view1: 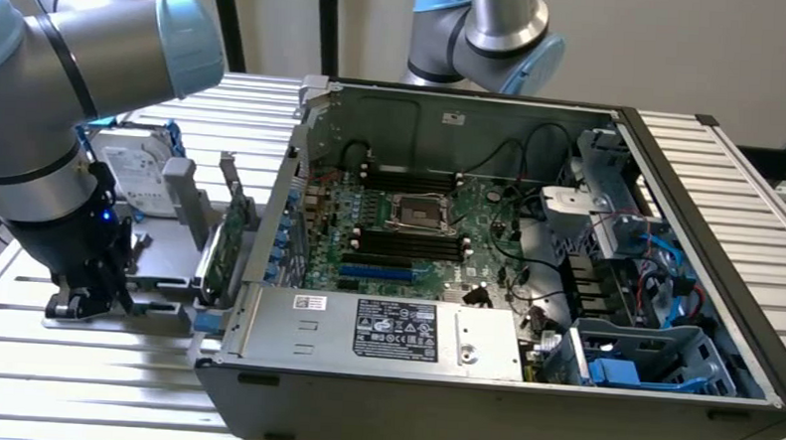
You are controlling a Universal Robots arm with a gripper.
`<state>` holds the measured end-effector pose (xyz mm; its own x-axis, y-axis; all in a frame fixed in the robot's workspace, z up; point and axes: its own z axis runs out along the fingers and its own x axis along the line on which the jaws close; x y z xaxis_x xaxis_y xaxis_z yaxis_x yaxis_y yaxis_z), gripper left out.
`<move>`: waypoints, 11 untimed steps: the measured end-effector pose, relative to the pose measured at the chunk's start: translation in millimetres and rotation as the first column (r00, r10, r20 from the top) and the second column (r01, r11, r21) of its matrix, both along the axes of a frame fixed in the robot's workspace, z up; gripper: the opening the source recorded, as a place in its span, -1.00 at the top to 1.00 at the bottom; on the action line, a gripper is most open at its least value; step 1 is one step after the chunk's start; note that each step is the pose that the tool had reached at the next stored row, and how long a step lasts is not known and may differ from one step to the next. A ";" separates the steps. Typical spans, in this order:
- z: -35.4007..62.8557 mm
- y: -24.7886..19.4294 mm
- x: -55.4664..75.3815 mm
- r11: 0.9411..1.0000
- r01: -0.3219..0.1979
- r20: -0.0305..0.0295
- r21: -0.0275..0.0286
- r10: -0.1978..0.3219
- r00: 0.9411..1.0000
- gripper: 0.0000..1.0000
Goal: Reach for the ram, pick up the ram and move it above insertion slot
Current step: 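Pick up the ram and move it above insertion slot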
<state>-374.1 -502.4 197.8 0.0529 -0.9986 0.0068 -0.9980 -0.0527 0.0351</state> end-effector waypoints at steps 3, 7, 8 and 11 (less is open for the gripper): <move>0.0 0.0 0.0 1.000 0.000 0.000 0.000 0.000 1.000 0.73; 0.0 0.0 0.0 1.000 0.008 0.000 0.000 -0.008 1.000 0.73; 0.0 0.1 0.0 1.000 0.011 0.000 0.000 -0.011 1.000 0.73; 0.0 0.1 0.0 1.000 0.019 0.000 0.000 -0.019 1.000 0.73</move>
